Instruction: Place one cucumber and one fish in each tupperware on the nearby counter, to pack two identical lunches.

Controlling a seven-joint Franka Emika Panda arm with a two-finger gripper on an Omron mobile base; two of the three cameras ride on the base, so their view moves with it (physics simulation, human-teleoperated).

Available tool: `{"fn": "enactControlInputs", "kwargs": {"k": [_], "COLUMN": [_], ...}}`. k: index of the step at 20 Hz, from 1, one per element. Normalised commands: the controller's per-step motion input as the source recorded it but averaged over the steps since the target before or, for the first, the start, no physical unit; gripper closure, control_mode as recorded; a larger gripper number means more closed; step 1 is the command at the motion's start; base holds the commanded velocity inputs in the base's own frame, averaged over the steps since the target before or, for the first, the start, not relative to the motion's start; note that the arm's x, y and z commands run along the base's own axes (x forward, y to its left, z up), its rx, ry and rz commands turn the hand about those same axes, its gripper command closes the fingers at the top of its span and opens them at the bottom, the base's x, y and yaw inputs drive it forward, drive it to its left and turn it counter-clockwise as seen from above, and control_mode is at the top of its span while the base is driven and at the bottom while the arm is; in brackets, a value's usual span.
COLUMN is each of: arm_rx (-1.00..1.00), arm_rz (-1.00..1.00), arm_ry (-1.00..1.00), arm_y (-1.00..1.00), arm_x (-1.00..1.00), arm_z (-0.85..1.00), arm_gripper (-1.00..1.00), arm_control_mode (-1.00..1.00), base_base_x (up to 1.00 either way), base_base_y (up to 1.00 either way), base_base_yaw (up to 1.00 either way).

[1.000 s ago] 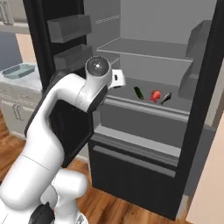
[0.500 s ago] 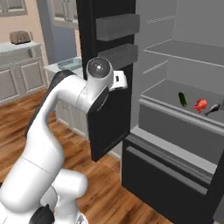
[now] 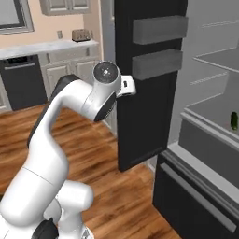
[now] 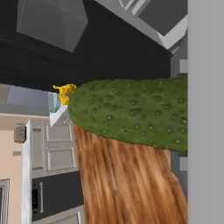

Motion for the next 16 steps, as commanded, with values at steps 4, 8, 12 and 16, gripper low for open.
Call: {"fn": "enactControlInputs", "kwargs": {"k": [4, 8, 12, 16], "arm_rx": [0.0, 0.0, 0.0, 0.0], "arm_rz": [0.0, 0.0, 0.0, 0.0], "arm_ry": [0.0, 0.0, 0.0, 0.0], "arm_y": [0.0, 0.0, 0.0, 0.0], "arm_x": [0.0, 0.0, 0.0, 0.0], "arm_z": [0.0, 0.0, 0.0, 0.0], "arm_gripper": [1.0, 1.0, 1.0, 1.0], "arm_control_mode": [1.0, 1.0, 1.0, 1.0], "base_base_x": [-0.68, -0.6, -0.14, 0.32], "base_base_y": [-0.01, 0.26, 0.78, 1.0], "base_base_yaw": [0.43, 0.31, 0.24, 0.21]}}
